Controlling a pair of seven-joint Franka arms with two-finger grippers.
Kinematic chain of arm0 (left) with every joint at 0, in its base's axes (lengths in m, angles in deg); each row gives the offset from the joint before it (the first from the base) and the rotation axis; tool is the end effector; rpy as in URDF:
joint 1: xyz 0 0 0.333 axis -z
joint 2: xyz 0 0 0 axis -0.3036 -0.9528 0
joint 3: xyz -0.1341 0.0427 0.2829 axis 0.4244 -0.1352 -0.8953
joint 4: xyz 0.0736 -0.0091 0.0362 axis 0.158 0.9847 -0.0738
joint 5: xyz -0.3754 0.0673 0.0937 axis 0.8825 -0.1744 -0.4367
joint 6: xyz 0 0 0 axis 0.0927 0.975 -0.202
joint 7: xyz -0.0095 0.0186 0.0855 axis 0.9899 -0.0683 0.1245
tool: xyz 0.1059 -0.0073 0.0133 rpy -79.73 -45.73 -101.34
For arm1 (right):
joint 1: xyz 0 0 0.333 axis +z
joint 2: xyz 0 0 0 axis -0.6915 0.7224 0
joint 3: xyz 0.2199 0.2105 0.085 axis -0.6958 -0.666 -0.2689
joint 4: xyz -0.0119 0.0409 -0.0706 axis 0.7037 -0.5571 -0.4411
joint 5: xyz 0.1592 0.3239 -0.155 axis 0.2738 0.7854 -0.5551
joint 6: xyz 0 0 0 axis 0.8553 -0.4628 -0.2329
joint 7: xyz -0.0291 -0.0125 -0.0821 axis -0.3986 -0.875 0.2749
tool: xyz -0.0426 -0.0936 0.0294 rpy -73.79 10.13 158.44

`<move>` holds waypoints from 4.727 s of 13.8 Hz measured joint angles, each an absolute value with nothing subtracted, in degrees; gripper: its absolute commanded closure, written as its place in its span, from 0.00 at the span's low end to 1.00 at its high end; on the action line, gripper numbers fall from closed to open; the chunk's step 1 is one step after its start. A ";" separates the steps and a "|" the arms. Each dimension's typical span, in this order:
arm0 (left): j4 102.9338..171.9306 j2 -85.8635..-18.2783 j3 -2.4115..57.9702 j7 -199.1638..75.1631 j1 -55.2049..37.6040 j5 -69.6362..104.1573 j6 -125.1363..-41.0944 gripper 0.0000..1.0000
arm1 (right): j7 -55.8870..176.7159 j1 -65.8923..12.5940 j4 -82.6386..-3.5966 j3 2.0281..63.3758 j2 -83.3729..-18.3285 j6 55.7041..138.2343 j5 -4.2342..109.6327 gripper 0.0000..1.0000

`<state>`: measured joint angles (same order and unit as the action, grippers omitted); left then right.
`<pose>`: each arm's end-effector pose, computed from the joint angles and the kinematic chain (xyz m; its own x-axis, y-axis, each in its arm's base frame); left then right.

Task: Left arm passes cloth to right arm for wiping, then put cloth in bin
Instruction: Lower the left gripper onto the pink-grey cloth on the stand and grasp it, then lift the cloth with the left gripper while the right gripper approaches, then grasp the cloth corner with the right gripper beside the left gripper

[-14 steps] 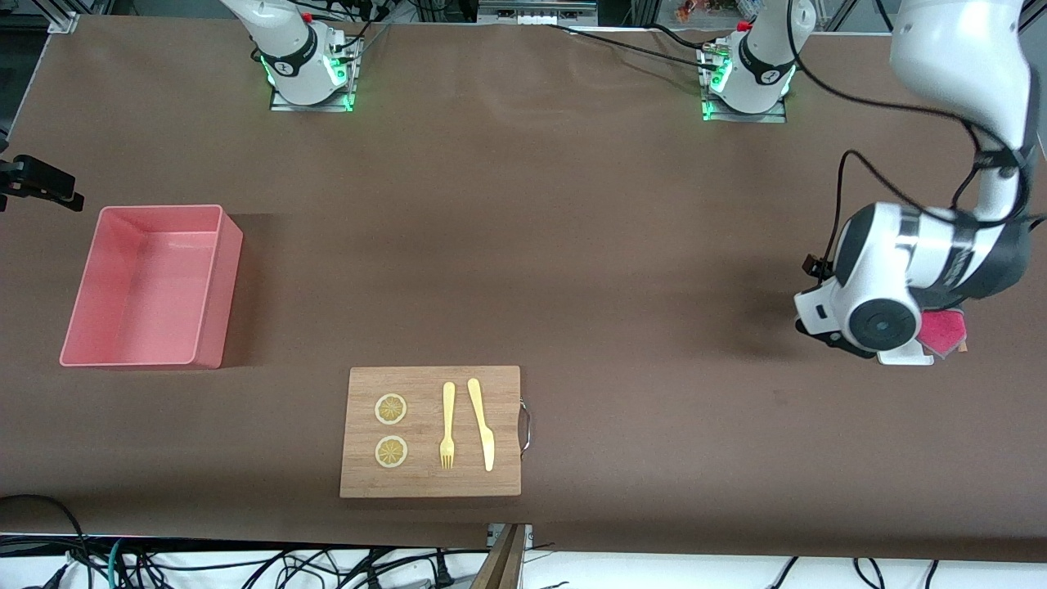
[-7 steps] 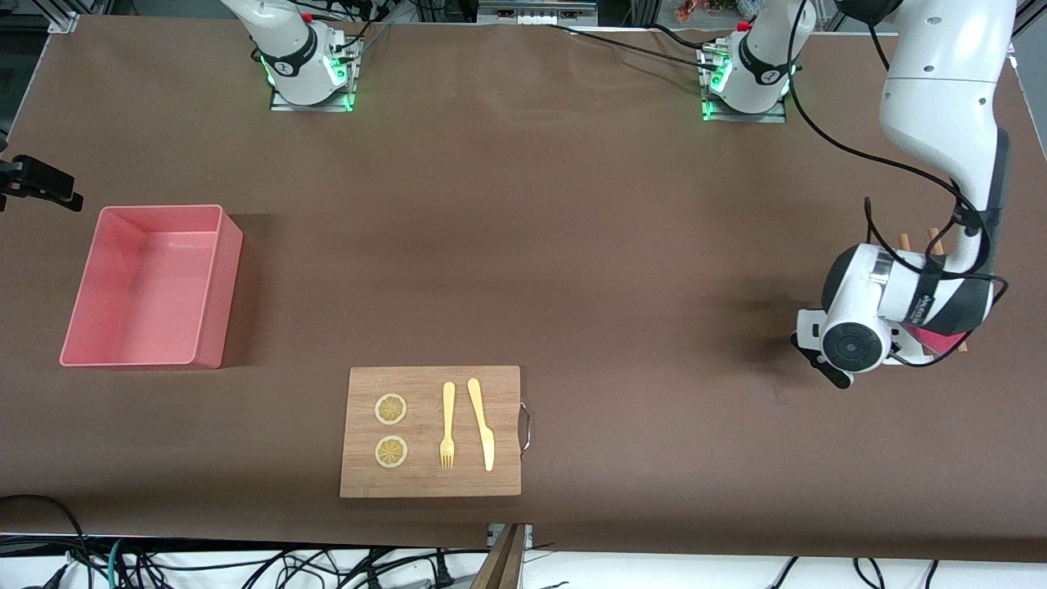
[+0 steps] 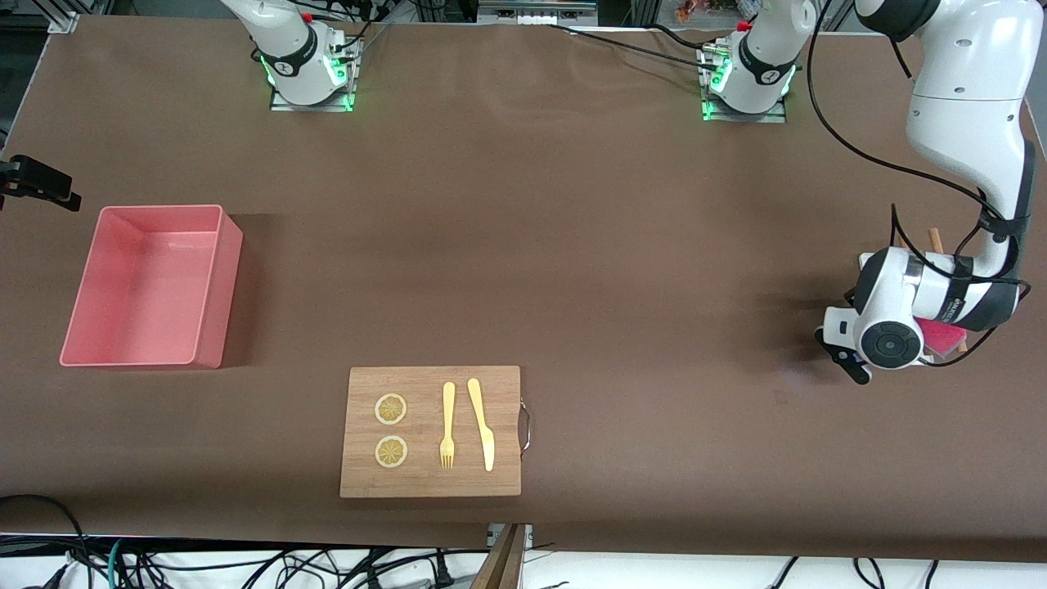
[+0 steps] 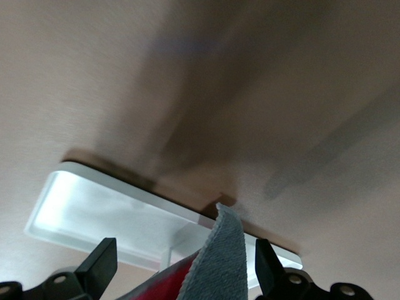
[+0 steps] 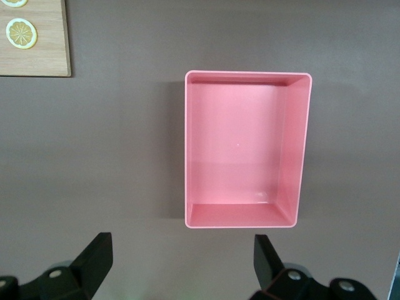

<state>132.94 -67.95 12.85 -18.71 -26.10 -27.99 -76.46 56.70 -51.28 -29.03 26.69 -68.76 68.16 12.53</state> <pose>0.6295 0.1008 0.1665 0.4888 -0.6238 -0.6099 -0.7931 -0.6089 -0.0129 0.5733 -0.0767 0.6075 0.9969 0.0276 -0.0733 0.0310 -0.9985 0.0449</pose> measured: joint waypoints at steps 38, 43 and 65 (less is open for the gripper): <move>117.32 -52.91 38.22 -77.21 -13.21 20.29 -76.53 1.00 | 77.88 -42.67 -29.08 25.16 -60.50 72.16 20.80 0.00; 113.88 -53.86 38.27 -79.93 -5.30 21.95 -80.80 1.00 | 92.00 -35.78 -29.08 25.05 -58.02 77.77 23.33 0.00; 109.20 -54.41 39.16 -79.93 -2.98 36.14 -87.26 1.00 | 117.85 -21.51 -29.07 25.02 -52.98 88.98 34.38 0.00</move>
<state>109.20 -54.41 39.16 -79.93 -2.98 36.14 -87.26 117.85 -21.51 -29.07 25.02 -52.98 88.98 34.38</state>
